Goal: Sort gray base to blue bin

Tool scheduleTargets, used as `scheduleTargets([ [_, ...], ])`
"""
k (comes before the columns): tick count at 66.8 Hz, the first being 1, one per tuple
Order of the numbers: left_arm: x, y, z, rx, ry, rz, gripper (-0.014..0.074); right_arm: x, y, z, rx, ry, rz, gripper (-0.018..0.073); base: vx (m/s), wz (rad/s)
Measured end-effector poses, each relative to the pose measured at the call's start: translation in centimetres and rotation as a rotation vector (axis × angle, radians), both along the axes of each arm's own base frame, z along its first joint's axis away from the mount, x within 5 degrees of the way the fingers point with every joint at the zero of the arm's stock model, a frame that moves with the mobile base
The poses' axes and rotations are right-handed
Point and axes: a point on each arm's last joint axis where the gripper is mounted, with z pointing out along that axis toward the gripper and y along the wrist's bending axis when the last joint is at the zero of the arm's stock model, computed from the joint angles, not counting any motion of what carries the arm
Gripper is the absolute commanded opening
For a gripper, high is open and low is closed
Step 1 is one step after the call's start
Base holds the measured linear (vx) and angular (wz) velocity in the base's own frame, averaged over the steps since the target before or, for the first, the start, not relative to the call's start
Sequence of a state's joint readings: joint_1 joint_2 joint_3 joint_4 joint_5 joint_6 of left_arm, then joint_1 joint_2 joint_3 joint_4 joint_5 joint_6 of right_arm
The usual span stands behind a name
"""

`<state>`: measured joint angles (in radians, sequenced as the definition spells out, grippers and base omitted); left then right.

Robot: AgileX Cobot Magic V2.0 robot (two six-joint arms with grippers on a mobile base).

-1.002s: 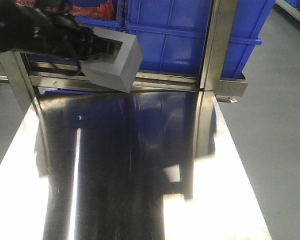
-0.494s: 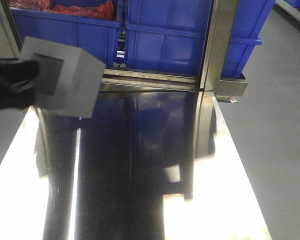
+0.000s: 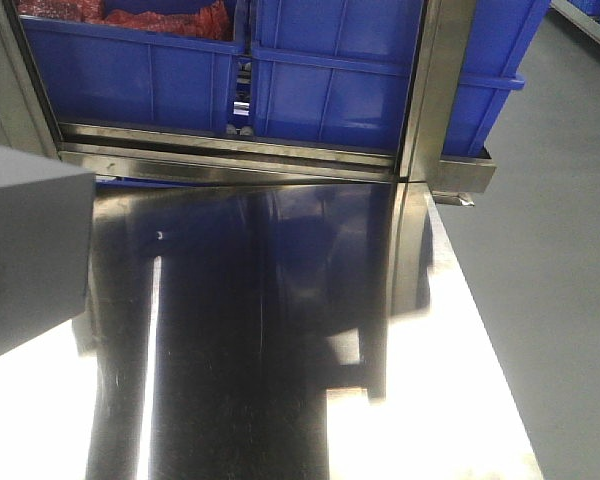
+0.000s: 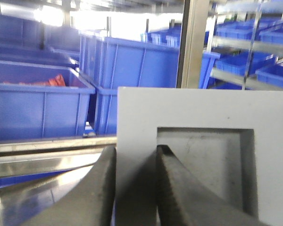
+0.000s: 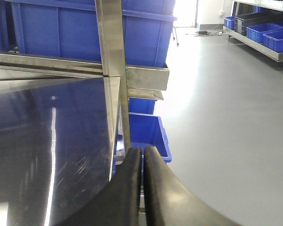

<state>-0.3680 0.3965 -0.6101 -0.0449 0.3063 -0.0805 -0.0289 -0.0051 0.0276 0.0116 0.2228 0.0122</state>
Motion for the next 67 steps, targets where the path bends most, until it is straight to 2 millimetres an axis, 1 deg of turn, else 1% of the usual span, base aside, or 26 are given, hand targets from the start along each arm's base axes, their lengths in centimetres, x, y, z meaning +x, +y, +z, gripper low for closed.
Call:
scheduleTargets([
  [10,-1.6,0.6,-1.0,-0.016,-0.042,0.0,-0.0008,0.0,0.0,0.0,0.0,0.0,0.0,-0.0005,0.0,0.0],
  [19,-2.2,0.8,-1.3,-0.023,-0.06,0.0,-0.0008,0.0,0.0,0.0,0.0,0.0,0.0,-0.0005,0.0,0.0],
  [67,-2.2,0.8,-1.3,-0.023,-0.06,0.0,-0.0007,0.0,0.0,0.0,0.0,0.0,0.0,-0.0005,0.0,0.0],
])
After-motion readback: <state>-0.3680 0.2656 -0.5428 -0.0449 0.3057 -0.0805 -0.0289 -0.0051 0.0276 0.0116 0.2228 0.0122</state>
